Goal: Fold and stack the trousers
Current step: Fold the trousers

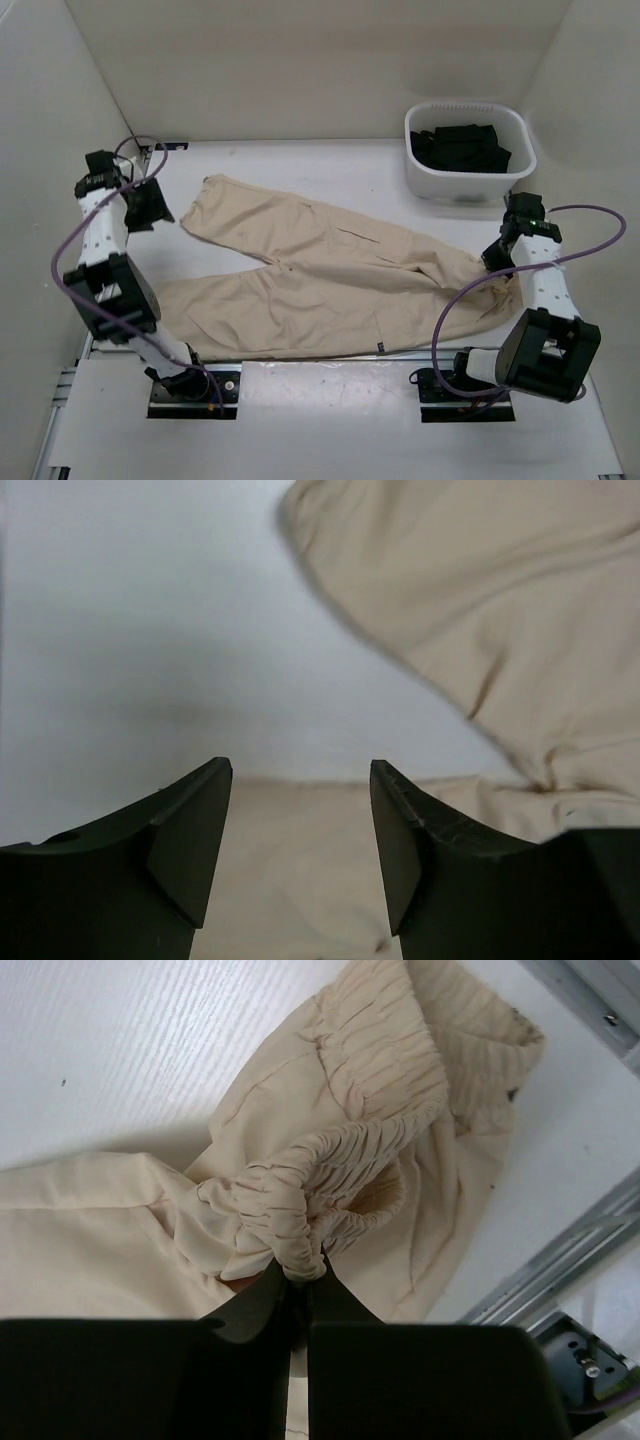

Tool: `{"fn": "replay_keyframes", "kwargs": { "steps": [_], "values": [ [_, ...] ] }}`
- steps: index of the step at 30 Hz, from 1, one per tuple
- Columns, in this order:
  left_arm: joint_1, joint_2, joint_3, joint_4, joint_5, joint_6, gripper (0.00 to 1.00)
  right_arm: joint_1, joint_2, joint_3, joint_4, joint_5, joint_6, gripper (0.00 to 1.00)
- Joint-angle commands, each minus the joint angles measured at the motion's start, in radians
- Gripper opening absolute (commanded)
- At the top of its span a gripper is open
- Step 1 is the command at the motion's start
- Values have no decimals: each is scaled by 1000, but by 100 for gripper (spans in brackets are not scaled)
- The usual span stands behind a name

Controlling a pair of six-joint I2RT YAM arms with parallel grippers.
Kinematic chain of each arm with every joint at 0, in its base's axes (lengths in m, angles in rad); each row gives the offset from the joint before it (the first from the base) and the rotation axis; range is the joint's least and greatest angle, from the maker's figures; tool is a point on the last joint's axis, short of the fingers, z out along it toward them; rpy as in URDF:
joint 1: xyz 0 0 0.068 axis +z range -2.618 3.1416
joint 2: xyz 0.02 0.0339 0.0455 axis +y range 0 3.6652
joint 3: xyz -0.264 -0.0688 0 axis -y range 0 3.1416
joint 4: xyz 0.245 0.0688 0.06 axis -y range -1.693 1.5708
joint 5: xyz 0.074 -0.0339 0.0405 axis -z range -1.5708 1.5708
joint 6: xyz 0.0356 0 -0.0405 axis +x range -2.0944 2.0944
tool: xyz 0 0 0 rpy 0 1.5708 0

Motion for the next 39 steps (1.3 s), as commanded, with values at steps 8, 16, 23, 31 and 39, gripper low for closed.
{"fn": "replay_keyframes", "kwargs": {
  "steps": [8,16,23,31,39],
  "values": [
    [-201,583,657,181,157,1,88,19,69,-5,123,-40,-34,0],
    [-279,959,946,262,-2,1,100,28,151,30,111,-50,-43,0],
    [-299,1064,926,299,-193,1,100,37,151,39,102,-41,-25,0],
    [-299,955,678,290,-20,1,14,37,149,68,102,-41,-25,0],
    [-183,560,570,281,-73,1,14,27,177,199,89,-15,-88,0]
  ]
}}
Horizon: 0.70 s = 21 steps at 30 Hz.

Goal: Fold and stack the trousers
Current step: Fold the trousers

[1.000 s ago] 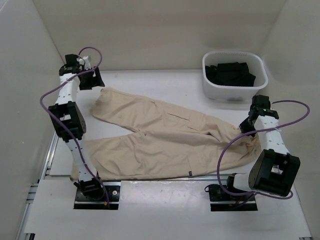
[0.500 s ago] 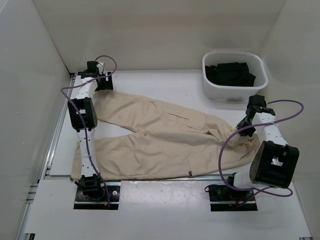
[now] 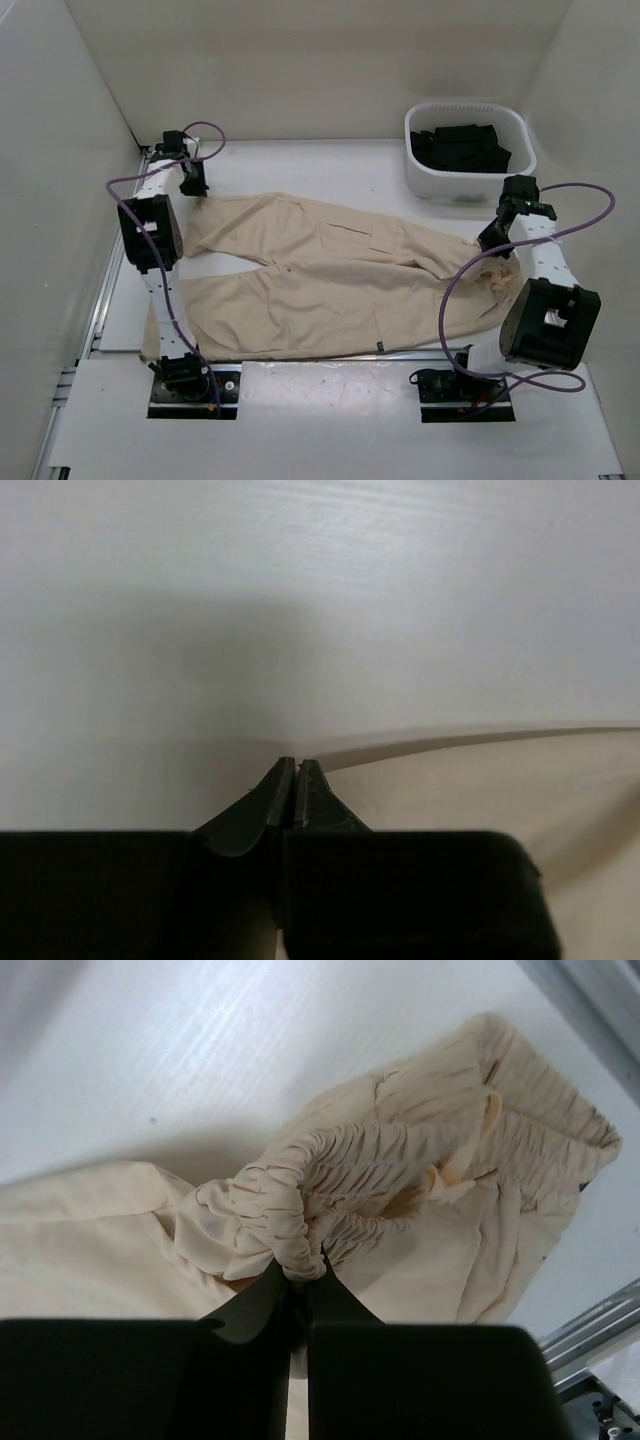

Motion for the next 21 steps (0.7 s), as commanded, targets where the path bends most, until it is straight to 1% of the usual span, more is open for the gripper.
{"fn": "replay_keyframes", "kwargs": {
  "steps": [1,2,3,4,5,6,7,9,10,12,13,14,16,17,21],
  "values": [
    [103,-312,-40,-40,7,-7,14,-5,-28,99,5,23,-52,0],
    [121,-374,-71,-40,7,-7,14,-5,-39,112,5,23,-66,0],
    [150,-506,-109,-40,7,-7,14,-5,-51,122,5,32,-66,0],
    [161,-579,-214,-40,7,-7,14,-5,-80,123,15,44,-66,0],
    [161,-651,-275,-40,7,-7,14,-15,-99,113,24,54,-66,0],
    [172,-796,-336,-40,-19,-7,14,-27,-114,103,25,63,-66,0],
    [187,-871,-460,-40,-33,-7,14,-36,-146,71,25,63,-57,0],
    [213,-1013,-586,-49,-44,-7,14,-73,-178,31,37,52,-46,0],
    [225,-1146,-711,-83,-44,-7,14,-82,-206,-13,37,52,-37,0],
    [241,-1274,-848,-118,-44,-7,14,-94,-240,-60,67,40,-37,0],
    [255,-1383,-914,-132,-71,-7,14,-104,-240,-80,77,40,-37,0],
    [255,-1408,-1011,-176,-96,-7,14,-116,-254,-97,87,49,-37,0],
    [255,-1440,-1092,-204,-159,-7,14,-128,-267,-152,97,61,-26,0],
    [255,-1459,-1173,-204,-194,-7,14,-139,-283,-172,97,61,-14,0],
    [255,-1499,-1306,-166,-257,-7,14,-203,-336,-275,117,40,40,0]
  ]
}}
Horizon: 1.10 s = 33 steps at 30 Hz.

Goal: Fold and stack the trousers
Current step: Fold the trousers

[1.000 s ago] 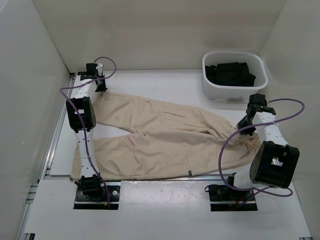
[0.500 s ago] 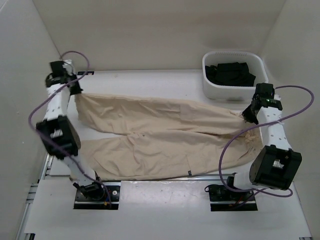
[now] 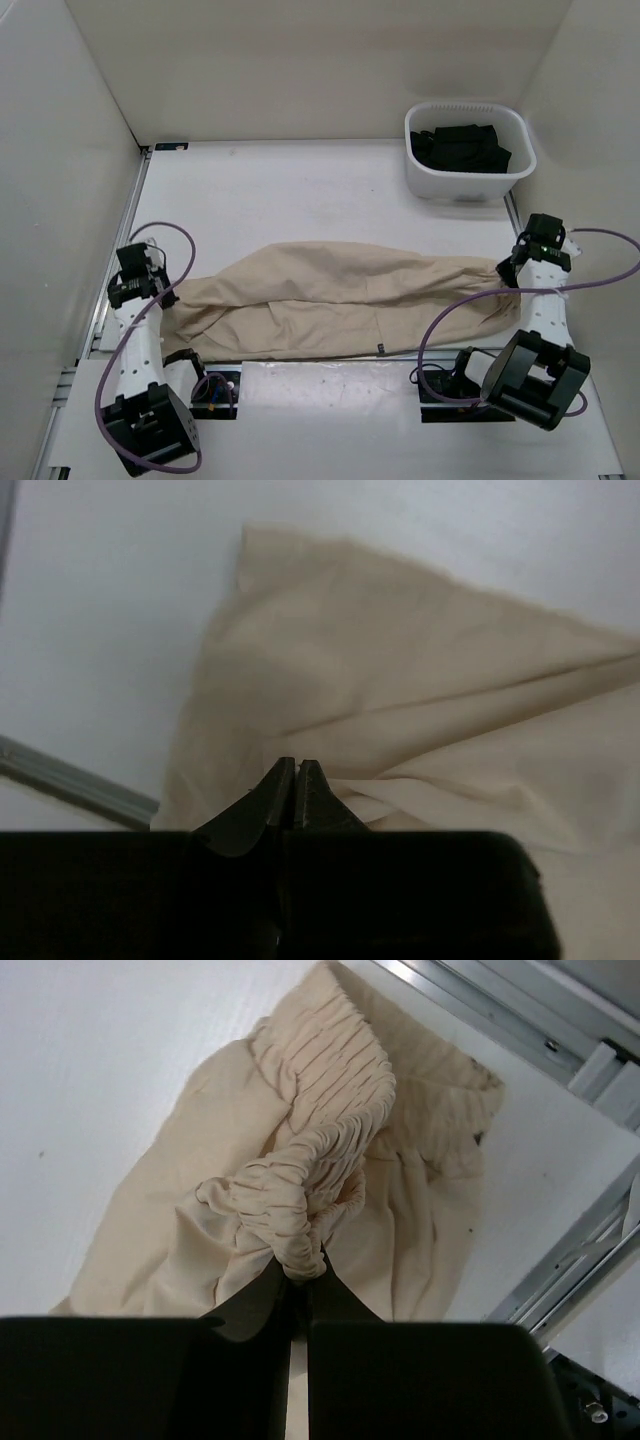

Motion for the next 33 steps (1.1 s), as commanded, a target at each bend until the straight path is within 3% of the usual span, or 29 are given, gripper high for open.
{"fn": "replay_keyframes", "kwargs": {
  "steps": [1,6,9,12,15,20,23,25,29,33],
  "values": [
    [8,-46,-65,-23,-107,1,14,-37,-64,-50,39,11,53,0],
    [8,-46,-87,25,-176,1,14,-72,-114,-58,18,-38,107,0],
    [8,-34,10,34,-186,1,14,-72,-143,20,-56,-37,107,0],
    [8,-13,183,34,-196,1,14,-72,-215,111,-220,58,138,0],
    [-1,-3,307,-22,-196,1,14,-72,-315,70,-304,110,162,0],
    [-10,-3,321,-110,-205,1,14,-72,-395,-85,-346,144,196,0],
    [-10,-3,331,-35,-128,1,14,-72,-375,-159,-248,43,196,0],
    [-10,41,331,98,-79,1,14,-72,-331,-159,-211,11,207,0],
    [-22,209,447,146,-59,1,14,-72,-184,-26,-176,0,204,0],
    [24,279,608,157,-47,1,14,-72,-154,115,-251,49,181,0]
  ]
}}
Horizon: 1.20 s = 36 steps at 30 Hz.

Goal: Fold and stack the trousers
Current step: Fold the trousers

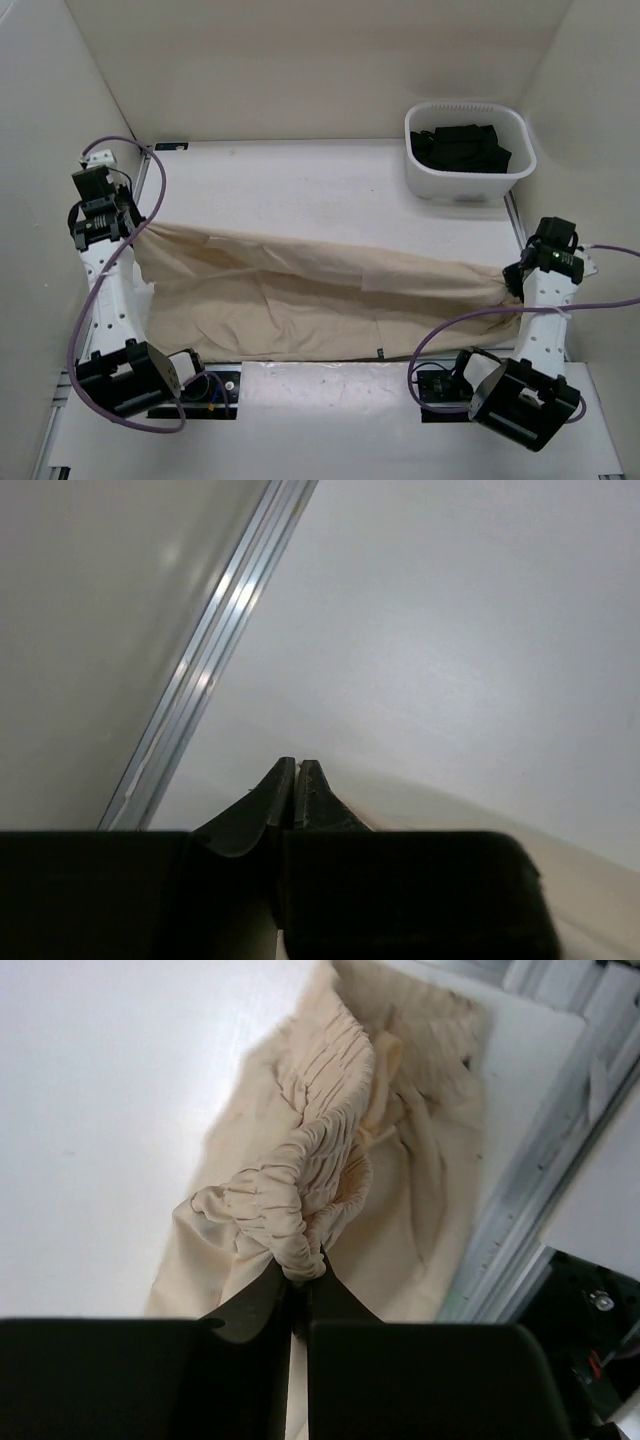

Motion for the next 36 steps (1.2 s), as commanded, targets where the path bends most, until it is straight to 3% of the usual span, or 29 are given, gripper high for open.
{"fn": "replay_keyframes", "kwargs": {
  "steps": [1,3,6,10,15,21,23,24,25,26,27,29,31,34,36],
  "values": [
    [45,-10,100,85,10,1,14,-4,-28,101,-2,42,-8,0],
    [65,-59,70,85,31,1,14,-4,-83,74,-2,42,-8,0],
    [94,-187,-178,85,44,1,14,-4,-155,-30,-2,28,1,0],
    [130,-265,-374,17,-7,1,14,-4,-237,-156,-22,17,21,0],
    [143,-276,-470,-143,-60,1,14,-4,-330,-188,-122,214,133,0],
    [152,-276,-492,-178,-153,1,14,-4,-306,-165,-171,333,225,4],
    [152,-276,-452,-191,-176,1,14,-13,-297,-155,-171,343,225,13],
    [152,-276,-440,-233,-176,1,14,-13,-297,-155,-171,343,234,22],
    [152,-276,-429,-265,-176,1,14,-13,-297,-155,-171,356,234,57],
    [152,-276,-420,-311,-176,1,17,-13,-286,-155,-171,356,218,72],
    [152,-276,-411,-363,-135,1,40,-13,-271,-146,-162,366,217,81],
    [152,-276,-411,-549,-87,1,68,-13,-258,-118,-104,299,74,99],
    [152,-276,-411,-620,-56,1,83,9,-232,-72,-8,213,-24,99],
    [152,-262,-344,-602,-101,1,87,85,-189,23,106,42,-158,92],
    [152,-231,-262,-564,-81,1,93,209,-151,55,142,1,-206,84]
  ]
}}
